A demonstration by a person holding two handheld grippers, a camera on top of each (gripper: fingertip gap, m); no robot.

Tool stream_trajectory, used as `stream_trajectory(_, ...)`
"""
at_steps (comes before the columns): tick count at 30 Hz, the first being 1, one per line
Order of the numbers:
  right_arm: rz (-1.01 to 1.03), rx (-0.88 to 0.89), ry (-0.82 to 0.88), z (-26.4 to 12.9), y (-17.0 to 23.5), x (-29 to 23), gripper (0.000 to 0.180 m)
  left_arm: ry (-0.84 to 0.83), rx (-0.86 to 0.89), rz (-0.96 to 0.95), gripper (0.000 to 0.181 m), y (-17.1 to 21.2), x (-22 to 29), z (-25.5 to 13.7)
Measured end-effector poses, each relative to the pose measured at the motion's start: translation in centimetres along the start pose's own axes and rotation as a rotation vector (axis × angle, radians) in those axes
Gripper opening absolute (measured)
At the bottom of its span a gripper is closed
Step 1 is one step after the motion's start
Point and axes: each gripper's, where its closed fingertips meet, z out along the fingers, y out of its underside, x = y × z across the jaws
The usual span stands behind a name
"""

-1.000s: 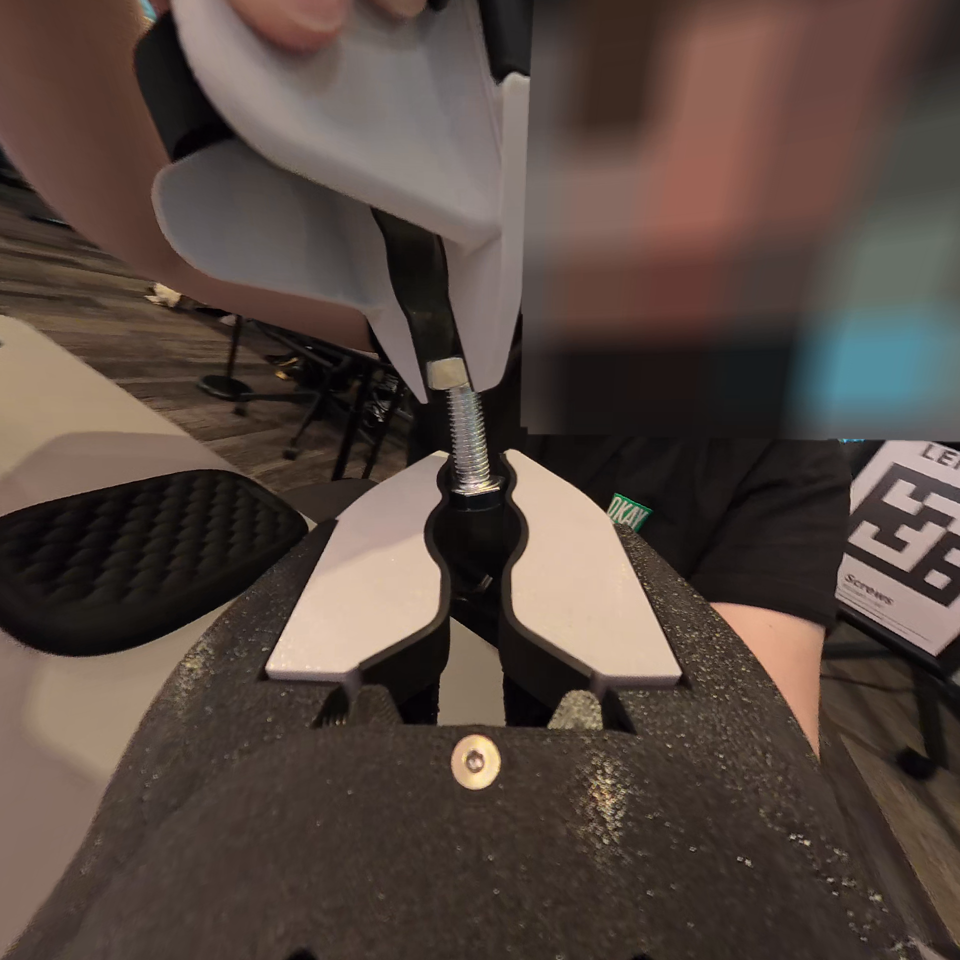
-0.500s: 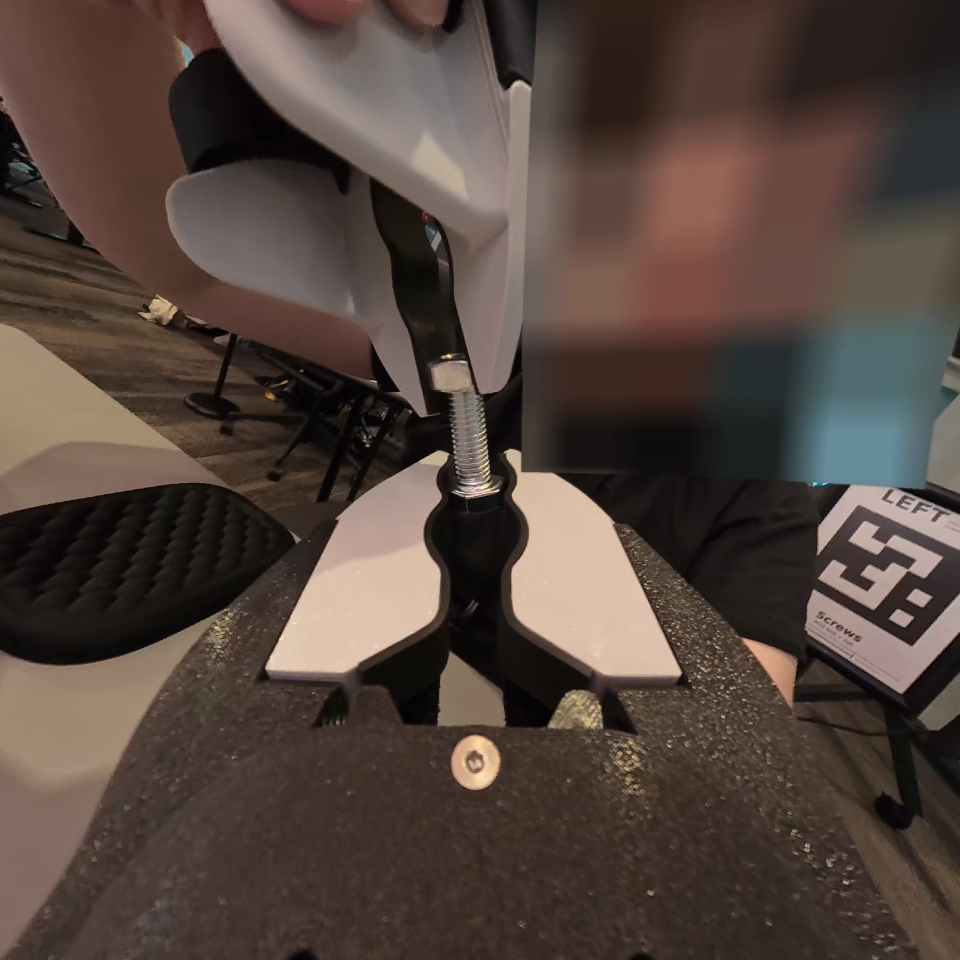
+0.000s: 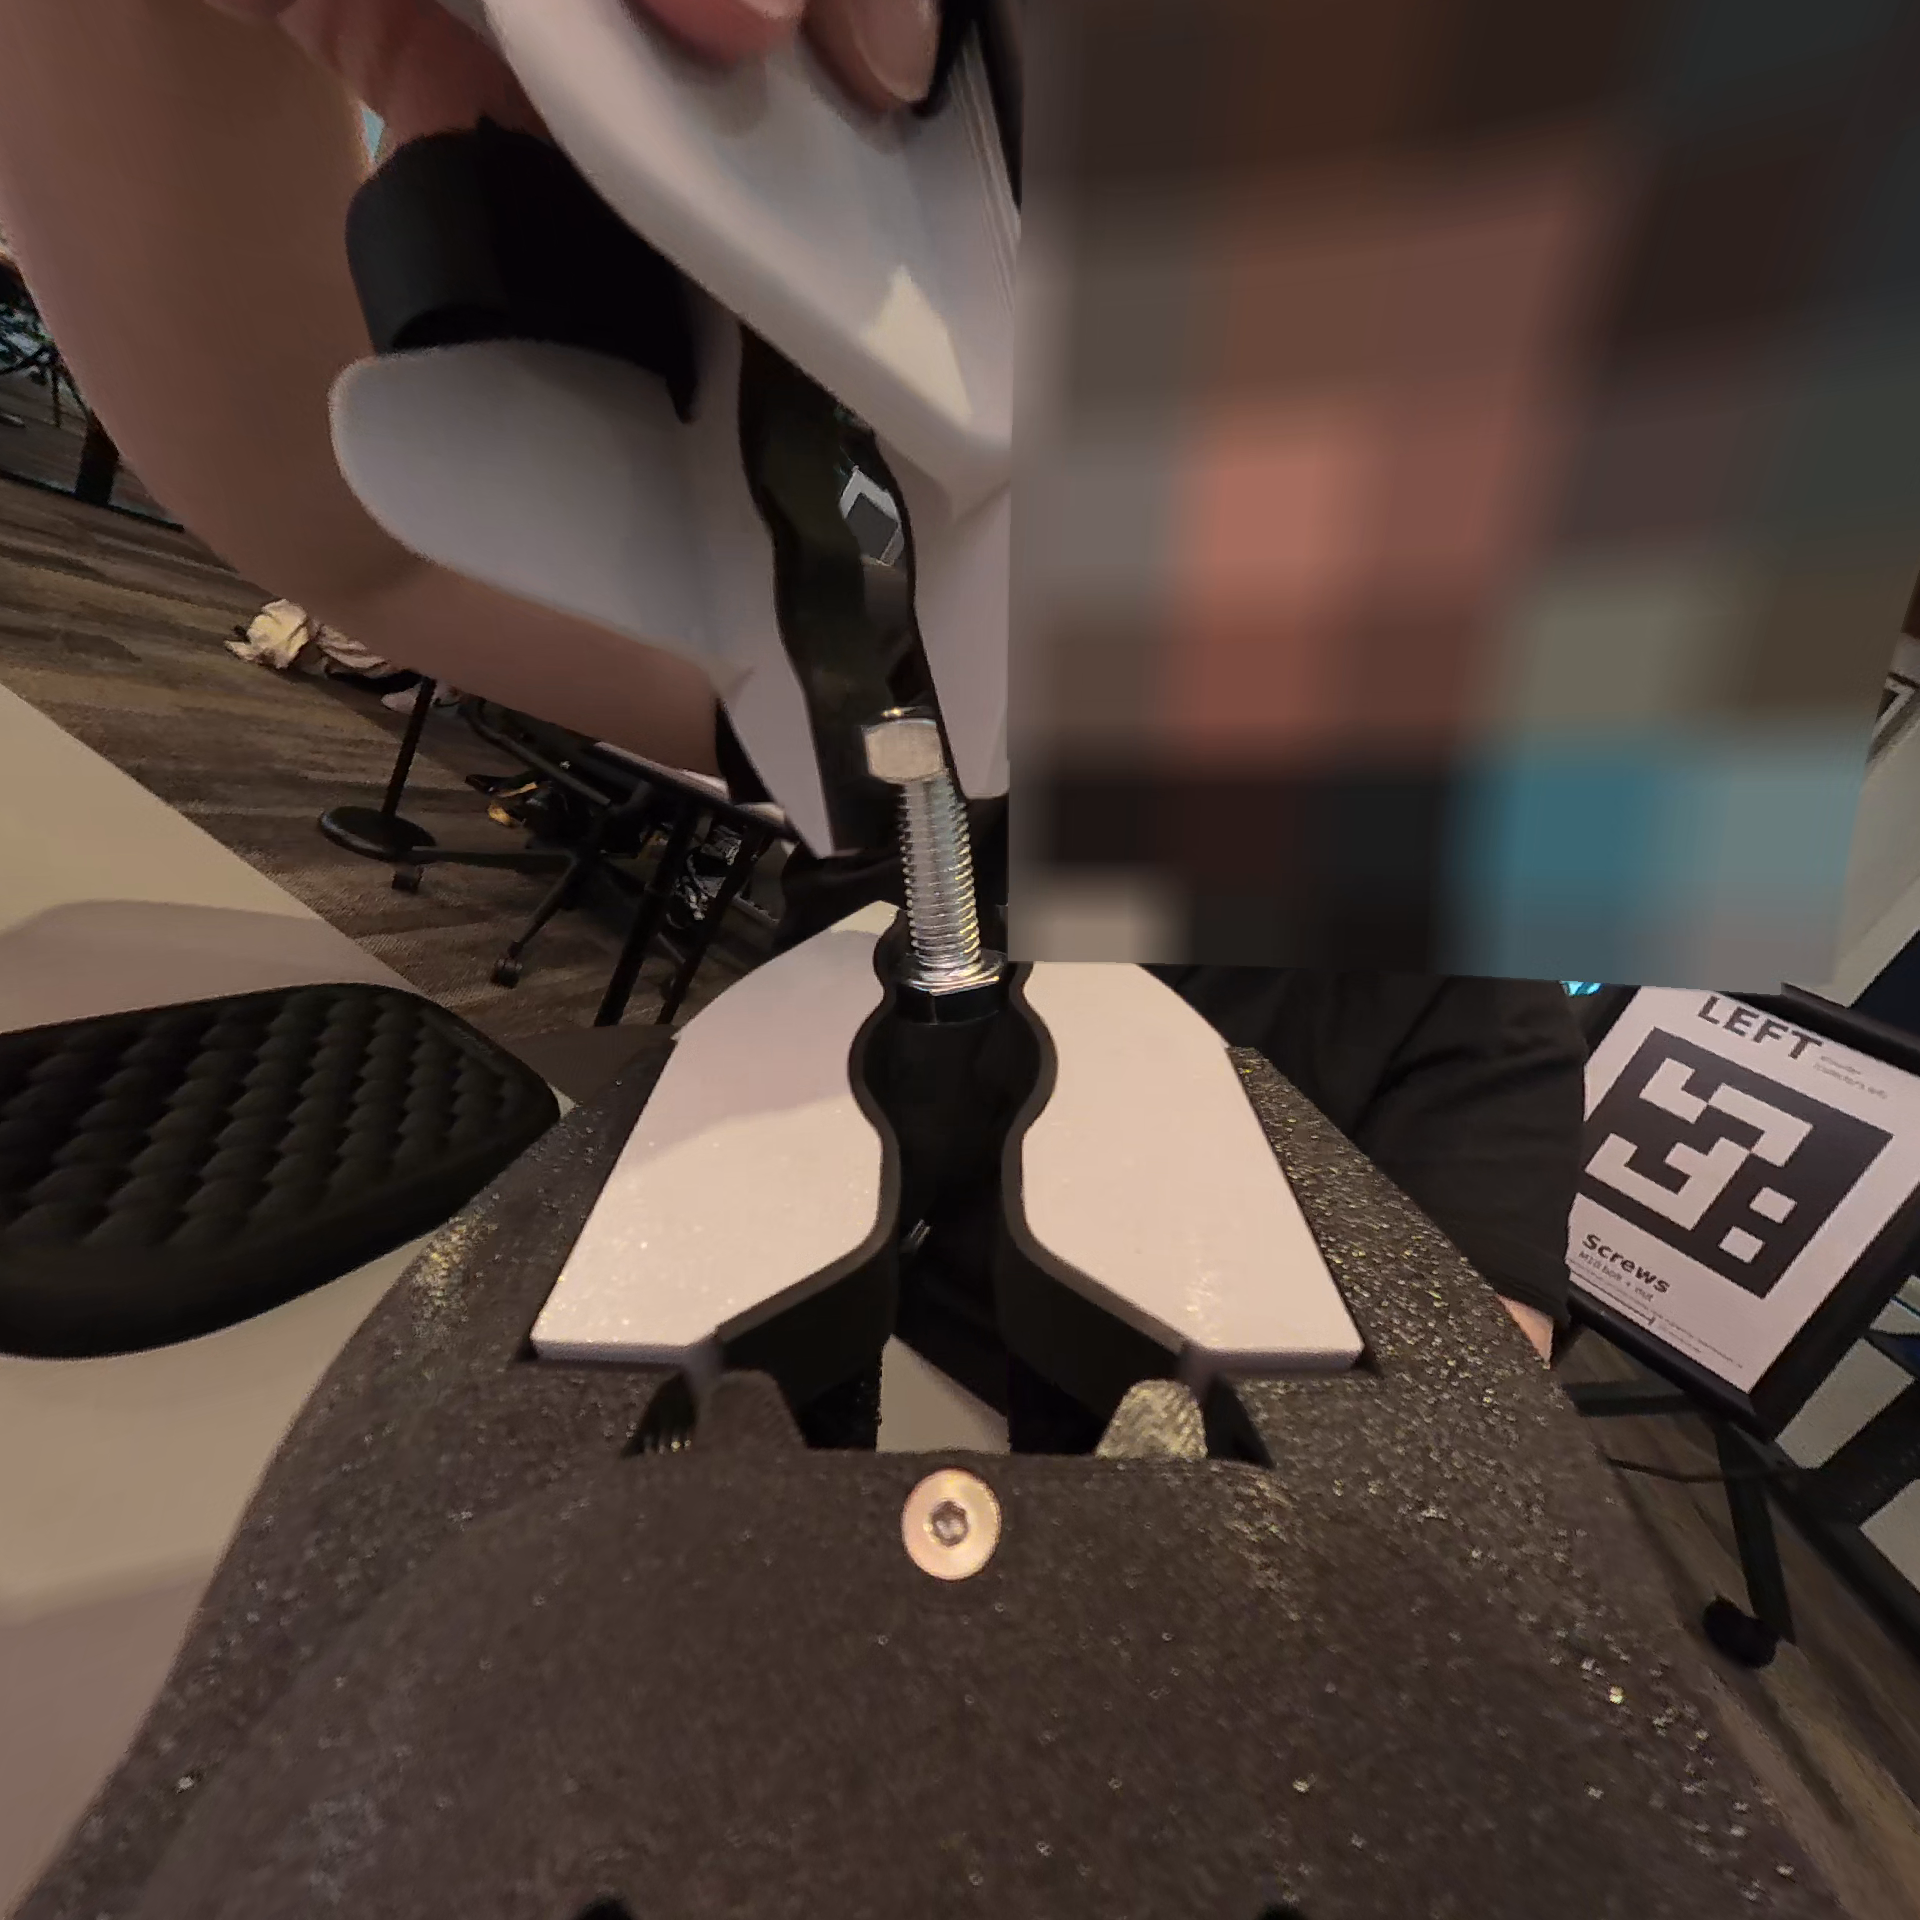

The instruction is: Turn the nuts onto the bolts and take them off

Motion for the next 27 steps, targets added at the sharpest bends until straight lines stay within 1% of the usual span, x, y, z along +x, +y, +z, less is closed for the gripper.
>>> stream_trajectory(13, -0.016, -0.064, 0.043, -0.3, 0.5, 0.4, 0.03, -0.021, -0.01, 0.021, 0.015, 0.0, -0.1, 0.0)
stream_trajectory(15, -0.006, -0.084, 0.049, -0.5, 0.9, 0.3, 0.031, -0.033, -0.011, 0.026, 0.015, -0.1, -0.1, -0.1)
stream_trajectory(19, 0.08, -0.107, 0.131, -1.4, 2.6, 0.4, 0.036, -0.061, 0.001, 0.048, 0.015, -0.4, -0.2, 0.1)
stream_trajectory(21, 0.154, -0.054, 0.203, -2.5, 3.1, 0.3, 0.036, -0.108, 0.011, 0.069, 0.015, -0.8, -0.4, -0.2)
stream_trajectory(22, 0.212, -0.016, 0.265, -3.3, 3.4, 0.7, 0.034, -0.144, 0.015, 0.076, 0.015, -1.0, -0.6, -0.4)
stream_trajectory(25, 0.496, 0.177, 0.46, -5.8, 4.3, 1.9, 0.024, -0.307, 0.029, 0.104, 0.015, -1.7, -2.1, -1.6)
stream_trajectory(27, 0.7, 0.309, 0.535, -7.0, 4.7, 2.5, 0.027, -0.405, 0.034, 0.138, 0.015, -2.3, -2.8, -2.3)
